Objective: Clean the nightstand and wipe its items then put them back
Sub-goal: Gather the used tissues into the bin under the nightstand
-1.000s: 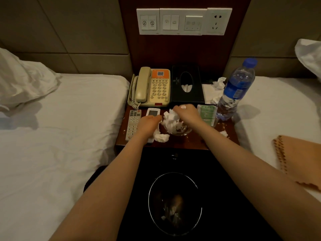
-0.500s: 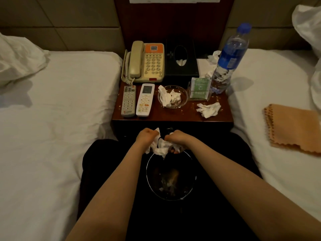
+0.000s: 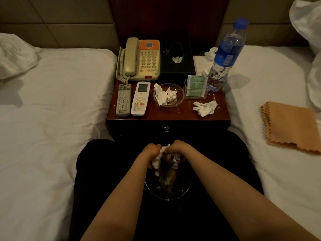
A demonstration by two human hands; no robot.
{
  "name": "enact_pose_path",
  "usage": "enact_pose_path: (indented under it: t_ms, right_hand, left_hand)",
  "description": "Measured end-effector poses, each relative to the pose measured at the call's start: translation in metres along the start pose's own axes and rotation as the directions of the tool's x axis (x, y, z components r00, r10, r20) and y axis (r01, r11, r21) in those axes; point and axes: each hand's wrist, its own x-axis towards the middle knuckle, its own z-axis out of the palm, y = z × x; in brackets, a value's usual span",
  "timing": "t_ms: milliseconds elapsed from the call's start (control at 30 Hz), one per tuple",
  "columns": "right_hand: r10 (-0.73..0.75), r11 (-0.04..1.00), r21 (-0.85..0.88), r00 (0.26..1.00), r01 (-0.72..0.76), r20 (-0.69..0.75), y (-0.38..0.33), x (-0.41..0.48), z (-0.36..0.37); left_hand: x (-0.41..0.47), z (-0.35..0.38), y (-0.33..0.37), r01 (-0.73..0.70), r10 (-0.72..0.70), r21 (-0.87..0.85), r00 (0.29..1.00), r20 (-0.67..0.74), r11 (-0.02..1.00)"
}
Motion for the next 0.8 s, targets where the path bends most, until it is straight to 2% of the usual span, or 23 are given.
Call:
enact_pose_path:
  t_ms: [100,267,333,400,433,500,567,633,700,733,767,800]
  right_hand:
    - [0.013,0.993,-0.114,1.000,-0.014,-0.005,0.005,0.001,0.002]
    - [0.005,0.993,-0.117,1.000,-0.005,-0.005,0.008,0.001,-0.005]
    - [0.001,0.995,-0.095,1.000,-0.004,-0.022,0.008,0.001,-0.010]
    - [-0.038,0.999,-0.035,0.983,0.032,-0.179,0.008,-0.001,-0.016]
    - [-0.060,0.998,0.004,0.950,0.064,-0.307,0.009,-0.004,-0.020]
    - [-0.102,0.982,0.080,0.835,0.172,-0.541,0.010,-0.011,-0.030]
    - [-0.160,0.950,0.095,0.728,0.296,-0.666,0.012,-0.023,-0.041]
    - [-0.239,0.919,0.027,0.612,0.393,-0.754,0.013,-0.034,-0.049]
    - [-0.338,0.878,-0.113,0.435,0.464,-0.835,0.012,-0.040,-0.056]
    - [-0.379,0.865,-0.200,0.339,0.460,-0.861,0.011,-0.041,-0.060]
    - [-0.411,0.869,-0.281,0.278,0.408,-0.868,0.009,-0.041,-0.066]
    - [-0.428,0.887,-0.340,0.281,0.312,-0.859,0.008,-0.038,-0.072]
  left_hand:
    - [0.002,0.003,-0.004,0.066,-0.063,-0.050,0.996,0.063,0.997]
    - [0.002,-0.002,-0.001,0.060,-0.057,-0.025,0.994,0.090,0.998]
    - [0.001,-0.007,0.005,-0.013,0.015,-0.058,0.999,0.049,0.998]
    - [0.000,-0.014,0.013,-0.172,0.165,-0.121,0.984,-0.064,0.978]
    - [-0.002,-0.017,0.019,-0.256,0.241,-0.136,0.964,-0.114,0.957]
    - [-0.011,-0.025,0.033,-0.386,0.360,-0.148,0.916,-0.174,0.911]
    - [-0.020,-0.031,0.047,-0.481,0.448,-0.143,0.869,-0.210,0.865]
    - [-0.028,-0.035,0.060,-0.560,0.521,-0.134,0.819,-0.241,0.818]
    - [-0.035,-0.038,0.072,-0.630,0.579,-0.125,0.762,-0.291,0.767]
    - [-0.037,-0.040,0.077,-0.657,0.597,-0.110,0.733,-0.327,0.746]
    - [-0.038,-0.041,0.082,-0.675,0.608,-0.082,0.704,-0.367,0.733]
    - [-0.038,-0.043,0.087,-0.682,0.612,-0.041,0.680,-0.405,0.730]
